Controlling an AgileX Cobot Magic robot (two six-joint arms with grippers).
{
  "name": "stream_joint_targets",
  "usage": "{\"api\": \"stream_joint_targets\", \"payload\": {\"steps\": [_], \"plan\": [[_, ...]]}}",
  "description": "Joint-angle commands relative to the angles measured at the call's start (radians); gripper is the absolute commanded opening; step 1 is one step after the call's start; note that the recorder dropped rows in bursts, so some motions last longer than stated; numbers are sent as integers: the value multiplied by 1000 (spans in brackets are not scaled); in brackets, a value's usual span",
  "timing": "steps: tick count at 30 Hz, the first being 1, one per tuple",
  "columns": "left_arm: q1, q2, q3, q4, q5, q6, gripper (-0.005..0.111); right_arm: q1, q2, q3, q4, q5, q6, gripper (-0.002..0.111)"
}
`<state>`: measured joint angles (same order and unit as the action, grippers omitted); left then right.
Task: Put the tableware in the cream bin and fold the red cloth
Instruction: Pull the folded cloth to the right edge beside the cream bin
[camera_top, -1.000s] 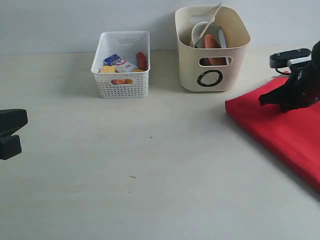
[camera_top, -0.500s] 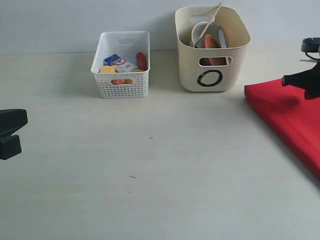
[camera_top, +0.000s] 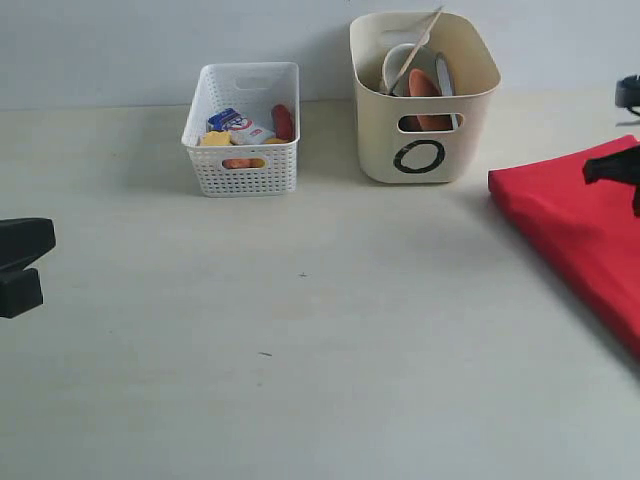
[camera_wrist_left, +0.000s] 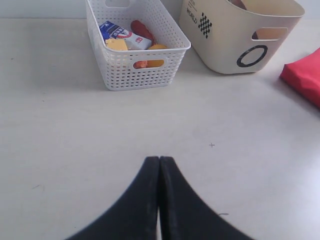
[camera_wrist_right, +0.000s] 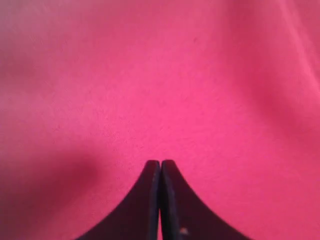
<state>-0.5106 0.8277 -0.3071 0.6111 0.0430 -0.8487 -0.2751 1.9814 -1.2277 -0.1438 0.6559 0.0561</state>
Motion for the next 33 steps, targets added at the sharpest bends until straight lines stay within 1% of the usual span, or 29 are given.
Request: {"api": "stream_joint_targets", "payload": {"steps": [1, 5, 7, 12, 15, 18, 22, 23, 26, 29, 33], "plan": [[3, -5, 4, -4, -15, -16, 0, -4, 82, 5, 42, -61, -2, 0], [3, -5, 4, -4, -15, -16, 0, -4, 126, -2, 105, -186, -2, 0], [3, -5, 4, -4, -15, -16, 0, -4, 144, -23, 113, -216, -2, 0], [3, -5, 4, -4, -15, -17, 0, -2, 210, -126, 162, -220, -15, 0], [3, -5, 4, -4, -15, -17, 0, 15, 244, -181, 218, -216, -99, 0], [3, -5, 4, -4, -15, -15, 0, 35, 263, -238, 295, -181, -189, 0], [3, -5, 4, -4, -15, -15, 0, 40, 244, -307, 400, -69, -191, 0], [3, -5, 4, -4, -15, -15, 0, 40, 228, -325, 402, -38, -191, 0], [3, -5, 4, -4, -15, -15, 0, 30, 172, -347, 386, 19, -215, 0], [3, -5, 4, -4, -15, -15, 0, 13, 127, -347, 319, 60, -213, 0], [3, -5, 4, -4, -15, -15, 0, -27, 141, -342, 242, 143, -213, 0]]}}
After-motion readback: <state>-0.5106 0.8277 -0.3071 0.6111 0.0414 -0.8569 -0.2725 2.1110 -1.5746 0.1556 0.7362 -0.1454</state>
